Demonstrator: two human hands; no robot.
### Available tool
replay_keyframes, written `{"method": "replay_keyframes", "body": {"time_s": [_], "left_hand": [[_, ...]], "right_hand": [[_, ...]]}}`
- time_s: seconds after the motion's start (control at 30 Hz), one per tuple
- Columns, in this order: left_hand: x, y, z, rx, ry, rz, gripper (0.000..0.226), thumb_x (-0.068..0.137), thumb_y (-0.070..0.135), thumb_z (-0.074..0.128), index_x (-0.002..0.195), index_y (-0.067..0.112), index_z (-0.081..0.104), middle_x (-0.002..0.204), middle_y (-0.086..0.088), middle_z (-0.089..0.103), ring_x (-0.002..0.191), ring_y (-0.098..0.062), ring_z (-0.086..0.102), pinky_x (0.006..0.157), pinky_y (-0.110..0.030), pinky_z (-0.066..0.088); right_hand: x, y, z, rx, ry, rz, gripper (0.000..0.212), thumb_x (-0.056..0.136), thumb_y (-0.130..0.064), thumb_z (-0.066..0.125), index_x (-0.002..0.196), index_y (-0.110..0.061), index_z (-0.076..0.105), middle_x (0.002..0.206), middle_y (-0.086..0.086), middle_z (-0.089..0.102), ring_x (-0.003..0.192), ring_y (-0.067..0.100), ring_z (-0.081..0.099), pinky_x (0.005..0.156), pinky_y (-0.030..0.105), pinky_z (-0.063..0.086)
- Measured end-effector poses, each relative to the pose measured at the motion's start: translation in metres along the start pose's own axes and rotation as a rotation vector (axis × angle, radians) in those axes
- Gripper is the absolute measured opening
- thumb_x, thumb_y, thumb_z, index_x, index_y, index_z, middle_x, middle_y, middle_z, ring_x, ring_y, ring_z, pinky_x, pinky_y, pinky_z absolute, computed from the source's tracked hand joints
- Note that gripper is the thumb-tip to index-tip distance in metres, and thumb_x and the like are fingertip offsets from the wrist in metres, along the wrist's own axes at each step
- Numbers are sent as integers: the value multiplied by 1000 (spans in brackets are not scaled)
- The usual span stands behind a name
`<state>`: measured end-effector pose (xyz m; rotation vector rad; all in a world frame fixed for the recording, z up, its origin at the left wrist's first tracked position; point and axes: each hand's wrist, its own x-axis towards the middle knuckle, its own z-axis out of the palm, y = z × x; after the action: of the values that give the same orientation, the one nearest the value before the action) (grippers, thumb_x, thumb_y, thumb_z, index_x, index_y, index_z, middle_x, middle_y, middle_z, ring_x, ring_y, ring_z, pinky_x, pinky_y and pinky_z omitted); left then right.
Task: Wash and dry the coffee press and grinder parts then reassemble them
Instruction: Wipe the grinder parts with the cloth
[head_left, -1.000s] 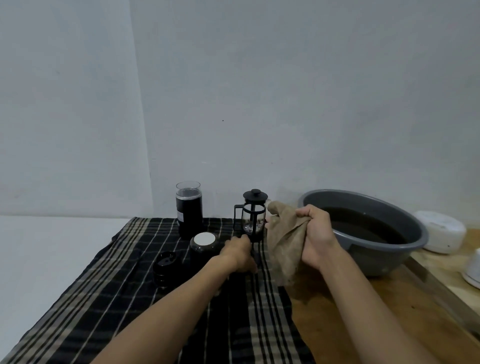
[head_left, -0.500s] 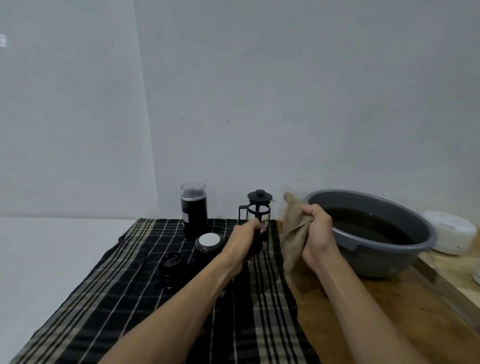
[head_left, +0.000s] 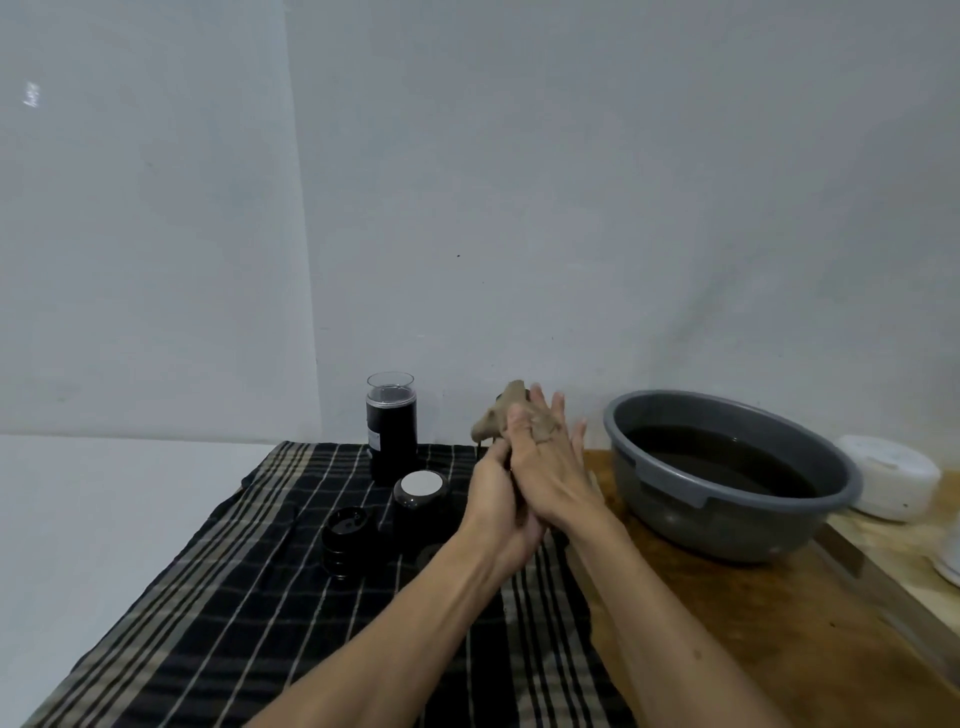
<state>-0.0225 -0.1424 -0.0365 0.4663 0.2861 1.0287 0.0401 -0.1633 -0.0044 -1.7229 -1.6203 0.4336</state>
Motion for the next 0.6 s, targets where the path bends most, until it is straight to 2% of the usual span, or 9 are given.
{"method": "replay_keyframes", "body": {"time_s": [0.13, 0.2, 0.27, 0.3, 0.37, 0.43, 0.53, 0.57, 0.6], "left_hand": [[-4, -3, 0, -52, -132, 0, 52, 109, 39, 34, 148, 10, 53, 150, -16, 54, 143, -33, 47, 124, -47, 28], [-4, -4, 1, -29, -47, 4, 49, 108, 39, 39, 140, 8, 59, 141, -18, 61, 134, -34, 55, 118, -49, 39], [-1, -3, -1, 59, 185, 25, 42, 108, 30, 41, 127, 0, 64, 121, -21, 71, 112, -34, 68, 97, -50, 56], [0, -1, -4, 52, 278, 39, 41, 107, 27, 42, 123, -3, 64, 115, -22, 71, 103, -35, 70, 86, -49, 60], [0, 6, -8, 46, 411, 102, 40, 103, 26, 43, 112, -3, 68, 109, -21, 71, 92, -33, 69, 75, -43, 62], [0, 12, -3, 107, 467, 154, 39, 96, 31, 49, 101, 3, 75, 100, -18, 74, 86, -33, 70, 67, -37, 61], [2, 12, 9, 305, 496, 312, 30, 95, 30, 53, 98, 14, 78, 102, -14, 75, 99, -34, 70, 84, -44, 61], [5, 10, 6, 462, 521, 453, 25, 98, 28, 52, 102, 19, 75, 107, -11, 73, 105, -31, 69, 92, -45, 58], [6, 10, 1, 659, 529, 625, 20, 102, 27, 51, 109, 23, 70, 113, -7, 69, 110, -27, 66, 97, -44, 55]], "right_hand": [[28, 12, -11, -7, 1, 60, 63, 107, -56, 3, 164, -30, 8, 172, -2, -14, 153, 14, -28, 124, 46, -22], [32, 13, -13, 140, -2, 152, 73, 104, -63, 5, 161, -24, 29, 172, 5, 10, 160, 21, -6, 128, 50, -5], [28, 7, -22, 634, -7, 275, 91, 98, -74, 12, 138, -8, 60, 144, 20, 59, 145, 34, 44, 121, 57, 32], [24, 6, -27, 884, 6, 326, 94, 99, -75, 15, 124, -2, 68, 121, 24, 71, 129, 38, 59, 115, 59, 41], [14, 5, -37, 1176, 74, 330, 87, 105, -66, 18, 104, -2, 77, 92, 22, 77, 113, 41, 64, 112, 59, 42], [7, 5, -36, 1284, 140, 312, 74, 108, -59, 22, 115, -7, 75, 96, 21, 78, 109, 41, 68, 102, 55, 51], [-5, -8, -19, 1279, 47, 392, 68, 110, -52, 28, 122, -1, 72, 117, 23, 74, 81, 24, 76, 65, 32, 60], [-5, -11, -14, 1243, 55, 394, 65, 111, -47, 29, 117, -1, 74, 117, 21, 74, 66, 19, 73, 52, 24, 55], [-6, -14, -12, 1219, 99, 384, 61, 112, -43, 30, 114, -2, 76, 113, 19, 76, 66, 19, 72, 51, 22, 53]]}}
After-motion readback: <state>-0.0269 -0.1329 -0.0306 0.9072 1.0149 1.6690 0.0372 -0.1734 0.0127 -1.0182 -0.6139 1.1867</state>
